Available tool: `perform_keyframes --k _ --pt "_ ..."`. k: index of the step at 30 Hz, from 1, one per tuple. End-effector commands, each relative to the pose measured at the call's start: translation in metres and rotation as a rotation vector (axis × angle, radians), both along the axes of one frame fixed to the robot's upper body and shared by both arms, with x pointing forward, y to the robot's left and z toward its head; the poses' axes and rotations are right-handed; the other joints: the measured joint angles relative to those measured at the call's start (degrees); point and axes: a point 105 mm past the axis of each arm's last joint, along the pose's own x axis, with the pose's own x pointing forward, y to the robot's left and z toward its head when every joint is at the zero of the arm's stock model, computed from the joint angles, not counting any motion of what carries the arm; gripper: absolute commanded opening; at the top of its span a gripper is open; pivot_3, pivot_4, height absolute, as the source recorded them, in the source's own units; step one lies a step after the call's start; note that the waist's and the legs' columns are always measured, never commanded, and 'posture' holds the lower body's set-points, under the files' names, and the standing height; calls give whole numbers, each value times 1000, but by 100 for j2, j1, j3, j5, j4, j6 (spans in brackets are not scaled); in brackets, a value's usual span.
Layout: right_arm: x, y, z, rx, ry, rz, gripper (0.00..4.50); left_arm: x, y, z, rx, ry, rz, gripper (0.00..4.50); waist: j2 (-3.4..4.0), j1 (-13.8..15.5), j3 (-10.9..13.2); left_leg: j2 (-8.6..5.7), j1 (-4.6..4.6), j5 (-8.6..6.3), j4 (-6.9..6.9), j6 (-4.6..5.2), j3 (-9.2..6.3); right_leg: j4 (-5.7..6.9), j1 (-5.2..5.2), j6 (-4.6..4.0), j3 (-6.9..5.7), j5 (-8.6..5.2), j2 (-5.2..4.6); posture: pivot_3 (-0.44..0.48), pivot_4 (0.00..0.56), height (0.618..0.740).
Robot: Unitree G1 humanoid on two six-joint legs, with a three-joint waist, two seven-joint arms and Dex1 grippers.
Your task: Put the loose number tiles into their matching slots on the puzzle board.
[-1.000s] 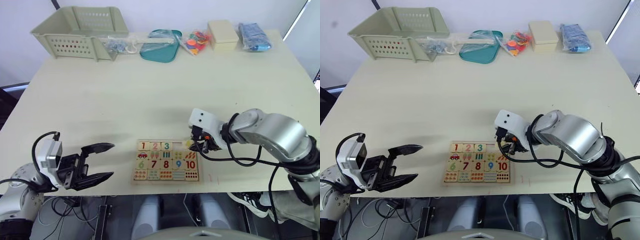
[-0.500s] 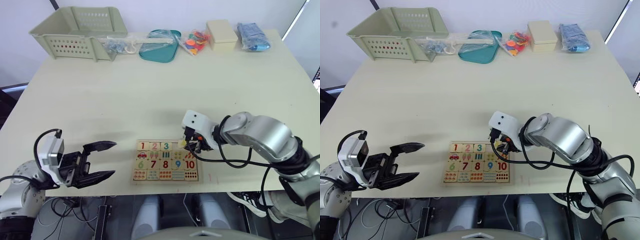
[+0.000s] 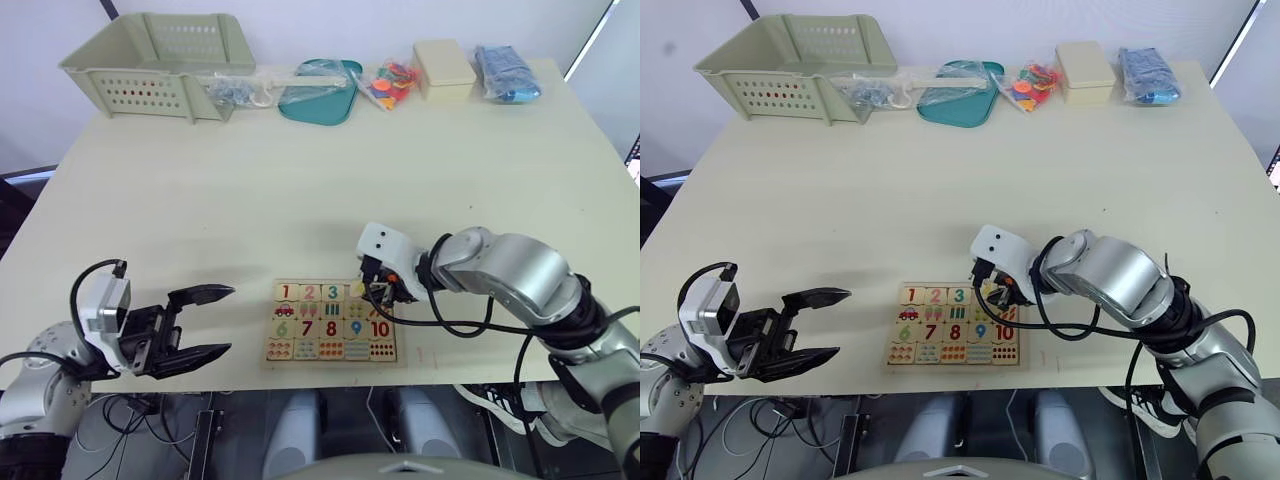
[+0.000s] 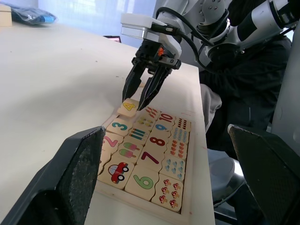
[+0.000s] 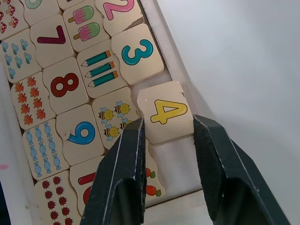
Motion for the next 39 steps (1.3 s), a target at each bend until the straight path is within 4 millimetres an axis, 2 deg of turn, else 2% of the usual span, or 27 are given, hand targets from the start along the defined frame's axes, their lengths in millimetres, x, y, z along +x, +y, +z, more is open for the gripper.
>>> perform_keyframes --k 1,39 --pt "0 4 6 14 -34 17 923 -4 0 5 3 -16 -37 4500 0 0 0 0 0 0 0 0 0 0 0 0 0 0 0 0 150 740" --pt "-5 10 2 14 -17 61 923 -7 0 4 7 -17 -33 4500 0 0 0 -1 0 0 0 0 -1 0 0 0 -1 0 0 0 150 740"
